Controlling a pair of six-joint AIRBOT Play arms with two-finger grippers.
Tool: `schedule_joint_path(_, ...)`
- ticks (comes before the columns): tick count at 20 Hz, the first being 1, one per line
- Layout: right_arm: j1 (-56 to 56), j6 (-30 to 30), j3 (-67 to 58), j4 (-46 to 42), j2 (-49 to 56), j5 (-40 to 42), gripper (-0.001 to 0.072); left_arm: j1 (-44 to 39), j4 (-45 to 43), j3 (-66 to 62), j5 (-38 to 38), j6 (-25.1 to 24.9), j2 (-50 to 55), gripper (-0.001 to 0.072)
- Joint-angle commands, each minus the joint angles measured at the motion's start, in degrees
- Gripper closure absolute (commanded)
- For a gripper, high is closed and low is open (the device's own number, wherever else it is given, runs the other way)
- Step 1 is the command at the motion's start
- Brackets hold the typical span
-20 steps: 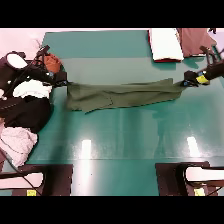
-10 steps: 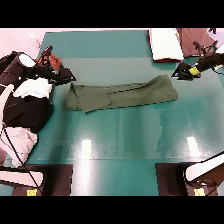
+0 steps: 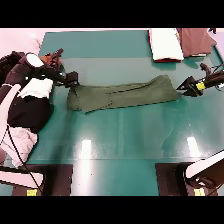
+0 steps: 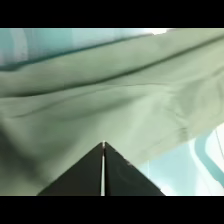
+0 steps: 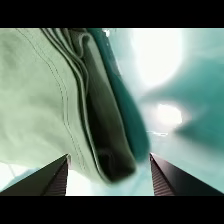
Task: Fold the shirts.
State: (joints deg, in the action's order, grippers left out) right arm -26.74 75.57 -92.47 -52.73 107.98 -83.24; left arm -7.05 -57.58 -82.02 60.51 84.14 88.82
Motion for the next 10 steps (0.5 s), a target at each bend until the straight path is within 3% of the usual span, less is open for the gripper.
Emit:
schedule_joint_path(1, 1.4, -1.8, 0.7, 5.1, 3.6, 1.3, 0.0125, -5.3, 0.2, -0.1, -3.9, 1.6, 0.1, 0.0679)
schedule_joint_path(2, 2.6, -1.8, -0.4, 5.2, 4.9, 1.2, 0.0137, -6.8, 0.2, -0.1, -4.7, 1.6, 0.3, 0.0679)
schedule_joint_path(3, 4.1, -1.8, -1.7, 5.1, 5.9, 0.9, 0.0202, -8.1, 0.2, -0.1, -5.3, 1.6, 0.4, 0.0679)
schedule_joint_path(5, 6.1, -1.8, -4.7, 5.1, 7.0, 0.5, 0.0543, -10.3, 0.2, -0.1, -8.0, 3.1, 1.0, 0.068)
schedule_joint_path(6, 6.9, -2.3, -6.3, 5.2, 6.8, 0.2, 0.0656, -11.3, 0.2, -0.1, -10.1, 4.3, 1.7, 0.068)
schedule_joint_path(7, 7.7, -2.7, -8.3, 5.1, 6.4, -0.6, 0.0699, -12.2, 0.7, -0.1, -12.3, 4.9, 2.5, 0.068)
schedule_joint_path(10, 9.0, -2.6, -15.2, 5.2, 3.3, -5.4, 0.0699, -14.4, 2.5, -2.8, -14.6, 5.0, 7.3, 0.068)
